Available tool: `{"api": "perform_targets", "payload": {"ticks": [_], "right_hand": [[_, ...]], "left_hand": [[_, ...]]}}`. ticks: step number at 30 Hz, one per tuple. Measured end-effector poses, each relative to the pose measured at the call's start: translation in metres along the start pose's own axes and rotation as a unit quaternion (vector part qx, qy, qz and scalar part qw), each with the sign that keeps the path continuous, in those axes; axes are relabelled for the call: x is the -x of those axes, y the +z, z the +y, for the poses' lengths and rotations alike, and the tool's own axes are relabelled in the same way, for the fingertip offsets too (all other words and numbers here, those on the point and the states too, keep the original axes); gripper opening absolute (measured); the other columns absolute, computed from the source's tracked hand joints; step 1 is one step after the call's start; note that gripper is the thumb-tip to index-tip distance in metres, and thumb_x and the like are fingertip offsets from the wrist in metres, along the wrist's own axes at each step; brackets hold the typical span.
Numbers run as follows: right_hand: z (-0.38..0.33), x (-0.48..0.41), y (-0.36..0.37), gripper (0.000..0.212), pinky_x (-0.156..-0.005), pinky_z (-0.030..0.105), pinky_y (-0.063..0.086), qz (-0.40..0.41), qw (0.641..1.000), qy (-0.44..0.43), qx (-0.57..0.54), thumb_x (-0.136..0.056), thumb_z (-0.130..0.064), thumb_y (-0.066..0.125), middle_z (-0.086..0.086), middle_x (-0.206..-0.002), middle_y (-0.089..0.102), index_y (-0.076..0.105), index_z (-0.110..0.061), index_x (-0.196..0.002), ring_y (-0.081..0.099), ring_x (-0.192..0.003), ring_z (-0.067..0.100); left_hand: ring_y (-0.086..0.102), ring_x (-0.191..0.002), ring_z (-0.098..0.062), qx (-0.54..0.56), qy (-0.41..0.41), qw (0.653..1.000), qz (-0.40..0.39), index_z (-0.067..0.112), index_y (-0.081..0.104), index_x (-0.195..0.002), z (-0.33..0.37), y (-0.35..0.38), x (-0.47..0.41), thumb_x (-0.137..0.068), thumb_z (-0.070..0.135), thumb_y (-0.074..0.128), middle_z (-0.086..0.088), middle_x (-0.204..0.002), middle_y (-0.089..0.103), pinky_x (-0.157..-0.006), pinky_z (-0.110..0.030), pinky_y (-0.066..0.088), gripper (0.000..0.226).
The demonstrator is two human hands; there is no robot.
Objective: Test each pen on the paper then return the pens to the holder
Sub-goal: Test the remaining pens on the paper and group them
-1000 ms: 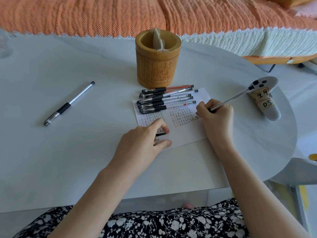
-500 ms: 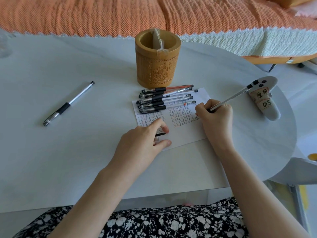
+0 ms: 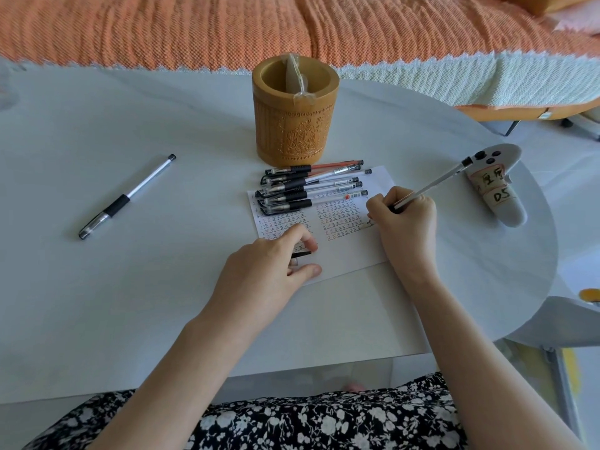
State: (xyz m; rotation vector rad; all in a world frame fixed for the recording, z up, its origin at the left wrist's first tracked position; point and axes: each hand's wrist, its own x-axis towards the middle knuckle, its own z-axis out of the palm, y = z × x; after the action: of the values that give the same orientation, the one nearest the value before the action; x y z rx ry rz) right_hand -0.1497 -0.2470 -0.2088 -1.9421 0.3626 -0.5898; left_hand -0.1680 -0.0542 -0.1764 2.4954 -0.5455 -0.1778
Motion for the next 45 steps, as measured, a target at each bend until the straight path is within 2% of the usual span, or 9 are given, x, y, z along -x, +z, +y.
{"api": "perform_targets", "payload": {"ticks": [8,15,19,22,25,28,34,40,45], "right_hand": [[-0.008,0.003,-0.001,0.031,-0.056,0.03,0.014,0.012,1.0,-0.003,0.022,-0.072,-0.004,0.054,0.01,-0.059,0.023,0.028,0.001,-0.056,0.023,-0.061,0.017],[-0.01,0.004,-0.002,0.031,-0.054,0.03,0.012,0.017,1.0,0.001,0.025,-0.072,0.0,0.054,0.01,-0.059,0.022,0.027,0.001,-0.056,0.018,-0.06,0.015],[-0.007,0.003,-0.003,0.033,-0.055,0.028,0.021,0.022,1.0,0.02,0.002,-0.074,-0.008,0.055,0.007,-0.052,0.027,0.03,-0.001,-0.054,0.035,-0.058,0.015],[-0.017,0.001,-0.007,0.043,-0.051,0.023,0.033,0.023,0.996,0.059,-0.069,-0.087,-0.018,0.063,-0.01,-0.037,0.042,0.042,-0.01,-0.05,0.052,-0.051,0.012],[-0.033,0.006,-0.01,0.045,-0.044,0.019,0.028,-0.051,0.968,0.117,-0.216,-0.096,-0.032,0.051,-0.004,-0.041,0.047,0.06,-0.005,-0.062,0.038,-0.041,0.011],[-0.041,0.016,-0.01,0.044,-0.043,0.02,0.028,-0.15,0.935,0.143,-0.287,-0.099,-0.021,0.043,0.003,-0.044,0.046,0.065,-0.006,-0.064,0.035,-0.042,0.015],[-0.045,0.023,-0.007,0.03,-0.043,0.022,0.026,-0.225,0.936,0.129,-0.24,-0.085,-0.024,0.049,0.009,-0.051,0.043,0.063,-0.009,-0.062,0.032,-0.046,0.018],[-0.046,0.026,-0.006,0.031,-0.044,0.021,0.027,-0.288,0.927,0.118,-0.211,-0.09,-0.021,0.048,0.002,-0.045,0.043,0.063,-0.009,-0.066,0.033,-0.048,0.021],[-0.049,0.027,-0.008,0.023,-0.048,0.019,0.032,-0.344,0.903,0.127,-0.222,-0.093,-0.023,0.055,0.0,-0.05,0.053,0.056,-0.013,-0.073,0.043,-0.056,0.023]], "left_hand": [[0.059,-0.075,-0.002,0.0,-0.009,1.0,0.0,0.039,0.048,-0.098,0.001,0.0,0.0,-0.084,0.05,0.059,0.016,-0.064,0.052,-0.054,-0.009,0.032,0.021],[0.062,-0.077,-0.004,-0.006,-0.016,1.0,-0.014,0.039,0.048,-0.099,0.003,-0.002,0.001,-0.084,0.05,0.058,0.018,-0.063,0.051,-0.056,-0.009,0.033,0.021],[0.058,-0.075,-0.002,0.019,-0.011,0.999,-0.027,0.038,0.047,-0.104,0.003,-0.002,0.002,-0.085,0.046,0.058,0.018,-0.066,0.048,-0.058,-0.015,0.037,0.023],[0.047,-0.06,-0.009,0.12,0.003,0.992,-0.028,0.028,0.04,-0.11,0.005,-0.004,0.002,-0.092,0.034,0.05,0.007,-0.065,0.046,-0.057,-0.025,0.036,0.021],[0.049,-0.077,-0.024,0.228,-0.001,0.972,-0.062,0.028,0.033,-0.111,0.007,-0.008,0.001,-0.098,0.021,0.037,-0.006,-0.085,0.053,-0.069,-0.031,0.037,0.015],[0.052,-0.081,-0.011,0.247,0.012,0.966,-0.073,0.029,0.031,-0.112,0.006,-0.009,0.001,-0.099,0.014,0.036,0.009,-0.089,0.058,-0.069,-0.016,0.038,0.021],[0.055,-0.075,-0.003,0.287,0.043,0.954,-0.071,0.027,0.034,-0.115,0.004,-0.012,0.003,-0.095,0.008,0.046,0.009,-0.087,0.065,-0.068,-0.007,0.038,0.03],[0.058,-0.077,-0.003,0.29,0.048,0.953,-0.068,0.028,0.035,-0.116,0.007,-0.011,0.003,-0.093,0.01,0.05,0.011,-0.087,0.067,-0.077,-0.007,0.04,0.033],[0.06,-0.071,-0.001,0.276,0.042,0.96,-0.027,0.023,0.041,-0.115,0.006,-0.011,0.003,-0.091,0.013,0.054,0.014,-0.084,0.068,-0.066,-0.007,0.041,0.029]]}}
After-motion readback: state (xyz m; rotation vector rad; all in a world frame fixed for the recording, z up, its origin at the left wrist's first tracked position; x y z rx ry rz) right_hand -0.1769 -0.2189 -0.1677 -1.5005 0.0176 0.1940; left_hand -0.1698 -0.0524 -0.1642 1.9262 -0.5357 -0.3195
